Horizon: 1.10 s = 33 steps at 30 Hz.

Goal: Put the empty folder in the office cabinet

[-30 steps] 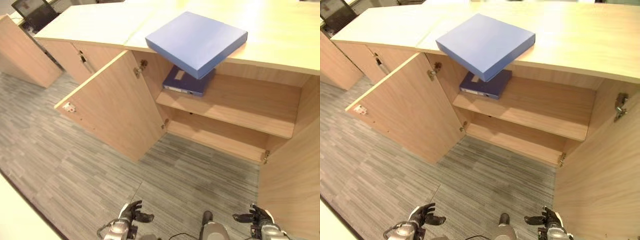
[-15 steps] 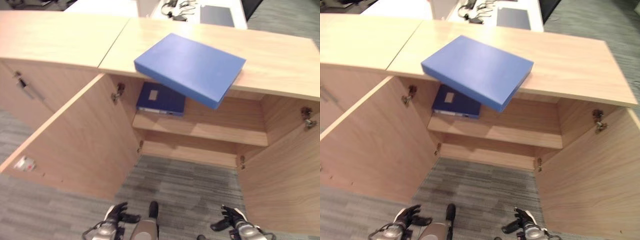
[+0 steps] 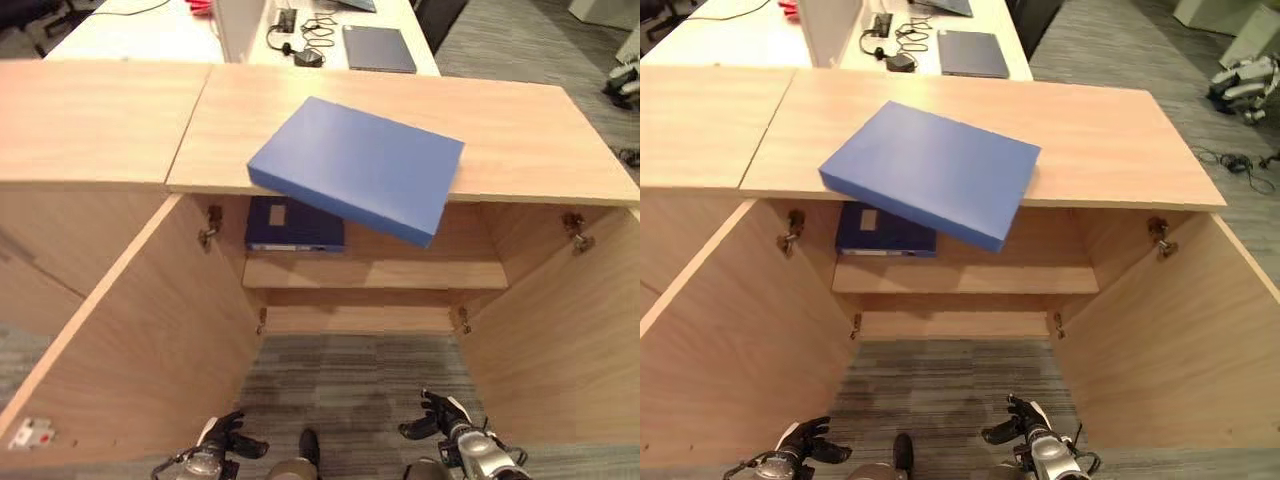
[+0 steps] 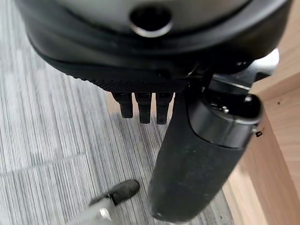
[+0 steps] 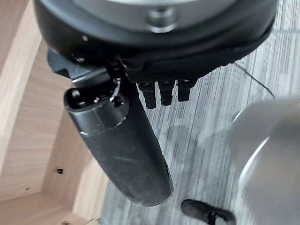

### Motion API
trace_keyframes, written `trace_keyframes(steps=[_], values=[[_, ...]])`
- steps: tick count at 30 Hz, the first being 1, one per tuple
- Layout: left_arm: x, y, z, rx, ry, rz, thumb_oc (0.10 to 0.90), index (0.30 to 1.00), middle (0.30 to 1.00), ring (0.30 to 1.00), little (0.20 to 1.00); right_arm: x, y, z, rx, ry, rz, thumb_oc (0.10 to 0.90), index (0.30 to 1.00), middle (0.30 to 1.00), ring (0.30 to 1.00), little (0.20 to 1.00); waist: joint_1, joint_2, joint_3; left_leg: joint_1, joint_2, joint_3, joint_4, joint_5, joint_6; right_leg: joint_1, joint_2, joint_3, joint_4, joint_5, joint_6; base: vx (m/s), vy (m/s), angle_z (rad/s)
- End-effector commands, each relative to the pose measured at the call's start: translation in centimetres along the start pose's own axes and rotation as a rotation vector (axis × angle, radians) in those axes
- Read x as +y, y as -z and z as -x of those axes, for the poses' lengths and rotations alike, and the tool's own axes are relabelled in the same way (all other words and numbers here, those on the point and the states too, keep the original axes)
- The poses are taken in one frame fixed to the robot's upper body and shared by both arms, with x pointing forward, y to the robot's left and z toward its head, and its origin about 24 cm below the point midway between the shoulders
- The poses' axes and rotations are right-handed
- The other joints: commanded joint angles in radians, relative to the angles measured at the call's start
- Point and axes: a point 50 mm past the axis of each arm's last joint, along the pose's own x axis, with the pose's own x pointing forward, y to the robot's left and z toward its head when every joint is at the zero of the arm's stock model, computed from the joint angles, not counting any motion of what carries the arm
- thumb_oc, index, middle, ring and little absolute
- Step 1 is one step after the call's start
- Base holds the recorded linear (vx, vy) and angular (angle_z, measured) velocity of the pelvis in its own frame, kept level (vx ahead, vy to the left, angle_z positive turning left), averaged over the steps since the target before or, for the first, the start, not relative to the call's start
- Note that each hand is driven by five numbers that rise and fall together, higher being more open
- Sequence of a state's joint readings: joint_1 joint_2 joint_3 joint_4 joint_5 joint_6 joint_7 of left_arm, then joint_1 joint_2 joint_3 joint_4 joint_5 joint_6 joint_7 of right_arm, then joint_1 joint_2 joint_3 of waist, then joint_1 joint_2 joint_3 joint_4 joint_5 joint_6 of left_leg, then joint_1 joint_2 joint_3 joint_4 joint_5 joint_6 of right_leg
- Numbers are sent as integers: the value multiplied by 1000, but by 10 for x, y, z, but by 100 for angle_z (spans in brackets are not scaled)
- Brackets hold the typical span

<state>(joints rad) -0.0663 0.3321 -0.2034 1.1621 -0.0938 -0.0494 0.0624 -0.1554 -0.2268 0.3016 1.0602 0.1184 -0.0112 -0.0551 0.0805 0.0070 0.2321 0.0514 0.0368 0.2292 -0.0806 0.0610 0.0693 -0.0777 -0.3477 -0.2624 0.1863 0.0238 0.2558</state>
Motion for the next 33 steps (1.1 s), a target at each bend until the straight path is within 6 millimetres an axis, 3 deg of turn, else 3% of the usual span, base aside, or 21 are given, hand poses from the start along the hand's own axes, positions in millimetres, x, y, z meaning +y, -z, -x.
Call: trace_keyframes(steps=[1, 2, 5, 8, 12, 13, 15, 16, 17, 18, 19, 20, 21, 22, 25, 26, 28, 30, 31, 33], values=[[11, -18, -3, -69, -47, 25, 800, 900, 900, 900, 900, -33, -19, 0, -76, 98, 28, 800, 900, 900, 900, 900, 1, 9, 9, -16, 69, -121, 3, -51, -149, -13, 22, 79, -34, -6, -16, 348, -249, -38], [11, -14, -2, -59, -48, 31, 800, 900, 900, 900, 900, -36, -14, 0, -56, 108, 4, 800, 900, 900, 900, 900, -17, 4, 13, 4, 73, -129, 6, -65, -160, -32, 5, 141, -88, 40, -2, 264, -217, 0], [9, -4, -1, -34, -43, 13, 800, 900, 900, 900, 900, -40, -3, 2, -24, 120, -25, 800, 900, 900, 900, 900, -31, 0, 8, 35, 111, -137, 21, -88, -194, -36, -67, 185, -140, 135, 6, 194, -321, 21], [10, 0, 0, -24, -48, 18, 800, 900, 900, 900, 900, -42, 8, 5, 10, 128, -43, 800, 900, 900, 900, 900, -41, -3, -3, 54, 139, -149, 29, -96, -221, -39, -78, 223, -151, 161, 6, 195, -333, 28], [6, 6, 1, -8, -47, 34, 800, 900, 900, 900, 900, -44, 27, 9, 68, 125, -28, 800, 900, 900, 900, 900, -41, 4, -34, 70, 191, -177, 46, -98, -260, 10, -41, 192, -177, 110, 6, 190, -350, -11], [4, 11, 2, 9, -47, 57, 800, 900, 900, 900, 900, -48, 34, 11, 94, 127, -1, 800, 900, 900, 900, 900, -38, 12, -40, 63, 227, -189, 55, -70, -279, 28, -14, 167, -179, 76, 6, 140, -432, -9], [1, 11, 2, 8, -42, 60, 800, 900, 900, 900, 900, -51, 36, 12, 101, 134, 11, 800, 900, 900, 900, 900, -42, 21, -41, 51, 247, -196, 63, -41, -292, 42, 3, 144, -186, 56, 6, 58, -249, 17], [-1, 12, 2, 8, -35, 61, 800, 900, 900, 900, 900, -55, 37, 13, 97, 142, 18, 800, 900, 900, 900, 900, -46, 25, -41, 37, 264, -199, 78, -7, -300, 59, 18, 126, -193, 37, 3, 28, -243, 15], [-4, 6, 2, -8, -24, 69, 800, 900, 900, 900, 900, -63, 42, 16, 117, 167, 16, 800, 900, 900, 900, 900, -49, 31, -33, 9, 292, -200, 115, 69, -319, 96, 48, 94, -220, 13, -14, 47, -334, 19], [-6, 5, 1, -7, -17, 75, 800, 900, 900, 900, 900, -68, 47, 18, 136, 183, 11, 800, 900, 900, 900, 900, -54, 31, -30, -2, 308, -194, 135, 105, -324, 119, 64, 72, -237, 2, -25, 37, -271, 18], [-6, 5, 1, -7, -17, 75, 800, 900, 900, 900, 900, -68, 47, 18, 136, 183, 11, 800, 900, 900, 900, 900, -57, 33, -29, -3, 309, -198, 135, 106, -325, 123, 66, 69, -239, 2, -25, 64, -240, 24], [-9, 2, 1, -13, -10, 78, 800, 900, 900, 900, 900, -75, 59, 23, 174, 211, -1, 800, 900, 900, 900, 900, -66, 26, -24, -24, 330, -173, 164, 158, -319, 158, 83, 44, -256, -20, -44, 73, -214, 29], [-9, 0, 0, -14, -7, 78, 800, 900, 900, 900, 900, -77, 62, 24, 186, 218, -7, 800, 900, 900, 900, 900, -74, 23, -20, -29, 341, -149, 173, 176, -312, 170, 91, 33, -257, -28, -53, 72, -212, 41], [-9, 0, 0, -14, -7, 78, 800, 900, 900, 900, 900, -77, 62, 24, 186, 219, -8, 800, 900, 900, 900, 900, -74, 23, -19, -29, 342, -150, 173, 176, -312, 171, 92, 32, -257, -29, -53, 59, -145, 48], [-10, -3, 0, -23, 2, 69, 800, 900, 900, 900, 900, -82, 74, 29, 230, 235, -13, 800, 900, 900, 900, 900, -84, 13, -15, -46, 344, -71, 202, 184, -296, 199, 115, -1, -251, -52, -79, 74, -188, 40], [-11, -3, 0, -27, 11, 61, 800, 900, 900, 900, 900, -84, 79, 32, 249, 235, -2, 800, 900, 900, 900, 900, -67, 6, -14, -78, 289, -87, 197, 134, -279, 207, 127, -8, -247, -61, -85, 62, -173, 26], [-14, -2, 1, -23, 24, 48, 800, 900, 900, 900, 900, -86, 80, 32, 254, 244, -6, 800, 900, 900, 900, 900, -62, -3, -12, -103, 259, -86, 192, 94, -275, 220, 123, -26, -241, -70, -83, 77, -100, 26], [-14, -2, 1, -24, 28, 41, 800, 900, 900, 900, 900, -86, 77, 31, 245, 247, -11, 800, 900, 900, 900, 900, -58, -7, -12, -107, 254, -76, 189, 84, -276, 221, 119, -26, -238, -74, -82, 57, -15, 28], [-15, 0, 1, -19, 32, 32, 800, 900, 900, 900, 900, -85, 72, 29, 231, 252, -30, 800, 900, 900, 900, 900, -48, -10, -15, -94, 232, -99, 176, 41, -271, 215, 120, -18, -226, -72, -80, 34, 5, 31], [-14, 3, 1, -11, 33, 24, 800, 900, 900, 900, 900, -84, 72, 28, 230, 250, -39, 800, 900, 900, 900, 900, -47, -11, -18, -79, 224, -106, 162, 25, -269, 216, 117, -19, -221, -71, -78, 39, 41, -2]])
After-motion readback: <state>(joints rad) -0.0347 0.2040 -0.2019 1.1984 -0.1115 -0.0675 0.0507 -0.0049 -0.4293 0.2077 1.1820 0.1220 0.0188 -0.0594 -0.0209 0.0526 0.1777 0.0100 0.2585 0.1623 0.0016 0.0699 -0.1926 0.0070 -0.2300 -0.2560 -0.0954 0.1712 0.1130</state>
